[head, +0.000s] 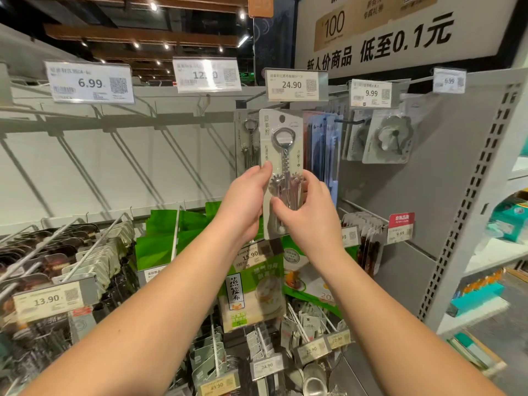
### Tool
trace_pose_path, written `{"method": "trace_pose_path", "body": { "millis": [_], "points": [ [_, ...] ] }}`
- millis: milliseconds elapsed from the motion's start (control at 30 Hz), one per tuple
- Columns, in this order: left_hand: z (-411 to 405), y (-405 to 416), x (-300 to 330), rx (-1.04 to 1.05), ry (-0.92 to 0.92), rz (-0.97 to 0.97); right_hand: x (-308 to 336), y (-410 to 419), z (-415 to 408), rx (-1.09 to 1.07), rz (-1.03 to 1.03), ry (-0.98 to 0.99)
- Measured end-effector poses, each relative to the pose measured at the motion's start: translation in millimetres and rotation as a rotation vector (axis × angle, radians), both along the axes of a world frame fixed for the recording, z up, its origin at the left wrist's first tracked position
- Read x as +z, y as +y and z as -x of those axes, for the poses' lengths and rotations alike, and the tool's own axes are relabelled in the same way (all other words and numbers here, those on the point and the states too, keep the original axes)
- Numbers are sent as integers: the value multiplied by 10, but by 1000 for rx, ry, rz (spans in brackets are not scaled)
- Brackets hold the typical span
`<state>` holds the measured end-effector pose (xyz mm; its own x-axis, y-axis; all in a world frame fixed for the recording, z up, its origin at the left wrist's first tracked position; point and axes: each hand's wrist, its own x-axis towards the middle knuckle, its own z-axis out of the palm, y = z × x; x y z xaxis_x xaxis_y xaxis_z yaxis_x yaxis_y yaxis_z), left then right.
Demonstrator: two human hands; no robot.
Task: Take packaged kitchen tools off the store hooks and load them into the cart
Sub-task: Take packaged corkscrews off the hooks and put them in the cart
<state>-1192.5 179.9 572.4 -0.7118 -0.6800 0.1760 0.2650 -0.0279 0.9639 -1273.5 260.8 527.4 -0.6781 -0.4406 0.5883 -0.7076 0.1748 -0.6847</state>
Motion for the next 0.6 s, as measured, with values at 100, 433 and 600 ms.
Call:
{"method": "trace_pose_path", "body": {
  "millis": [100,433,600],
  "points": [
    [79,-53,24,44,15,40,48,4,43,-8,37,-3],
    [147,-189,118,109,43,116,170,-46,190,-56,70,32],
    [180,-238,158,125,54,110,198,-98,232,-51,67,33]
  ]
}}
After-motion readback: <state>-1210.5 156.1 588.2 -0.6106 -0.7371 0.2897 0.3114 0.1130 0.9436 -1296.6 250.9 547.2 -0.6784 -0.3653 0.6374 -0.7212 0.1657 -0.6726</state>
